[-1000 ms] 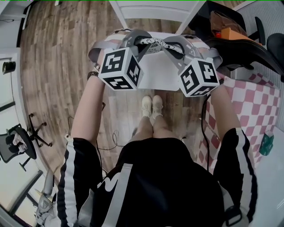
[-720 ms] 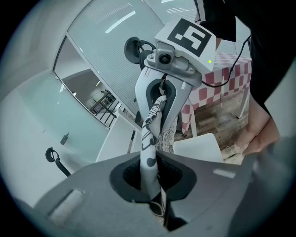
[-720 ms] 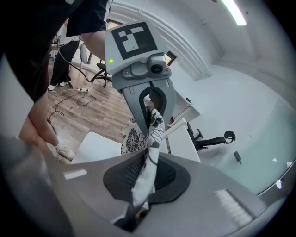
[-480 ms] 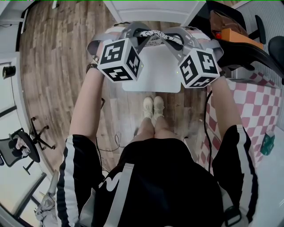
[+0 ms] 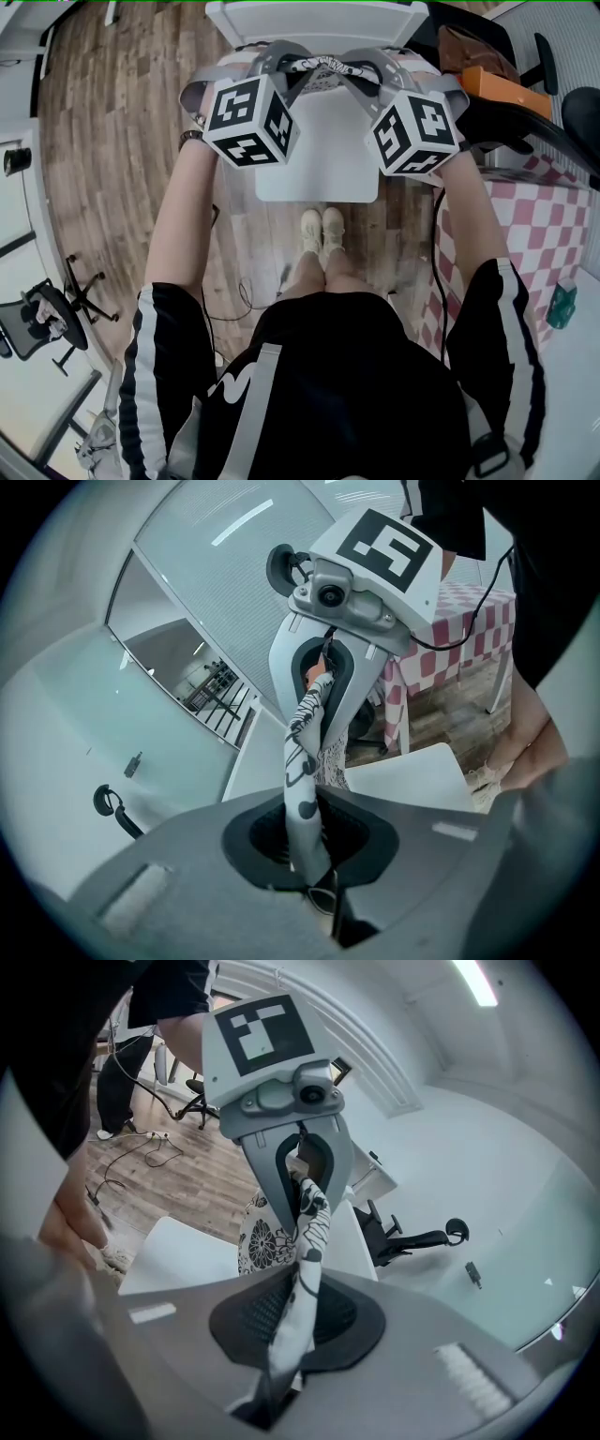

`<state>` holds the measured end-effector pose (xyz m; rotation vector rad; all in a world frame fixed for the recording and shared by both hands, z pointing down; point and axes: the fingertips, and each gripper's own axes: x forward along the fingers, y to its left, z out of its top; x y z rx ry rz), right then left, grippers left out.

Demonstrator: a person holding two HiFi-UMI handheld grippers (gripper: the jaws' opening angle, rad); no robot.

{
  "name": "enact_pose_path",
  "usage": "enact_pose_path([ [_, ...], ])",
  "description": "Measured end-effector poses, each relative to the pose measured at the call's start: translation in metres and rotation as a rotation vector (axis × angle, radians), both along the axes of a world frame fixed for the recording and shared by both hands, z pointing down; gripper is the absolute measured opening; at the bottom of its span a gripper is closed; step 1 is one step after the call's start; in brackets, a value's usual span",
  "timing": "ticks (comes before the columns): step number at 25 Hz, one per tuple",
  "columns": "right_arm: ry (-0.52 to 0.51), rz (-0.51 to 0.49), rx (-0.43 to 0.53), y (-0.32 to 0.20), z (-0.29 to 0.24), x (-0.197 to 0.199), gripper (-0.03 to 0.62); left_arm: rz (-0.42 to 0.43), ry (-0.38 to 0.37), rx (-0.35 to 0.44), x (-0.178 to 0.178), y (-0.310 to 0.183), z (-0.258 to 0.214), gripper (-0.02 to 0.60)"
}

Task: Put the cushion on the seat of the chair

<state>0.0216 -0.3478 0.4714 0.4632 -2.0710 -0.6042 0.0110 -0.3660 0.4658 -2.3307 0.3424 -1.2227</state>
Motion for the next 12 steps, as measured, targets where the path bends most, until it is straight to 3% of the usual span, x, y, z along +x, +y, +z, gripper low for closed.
enact_pose_path([
  [12, -0.003, 0.027, -0.012, -0.012, 0.014, 0.001, 0.011, 0.001, -0.009, 0.035, 0.002, -0.013, 0.013, 0.017],
])
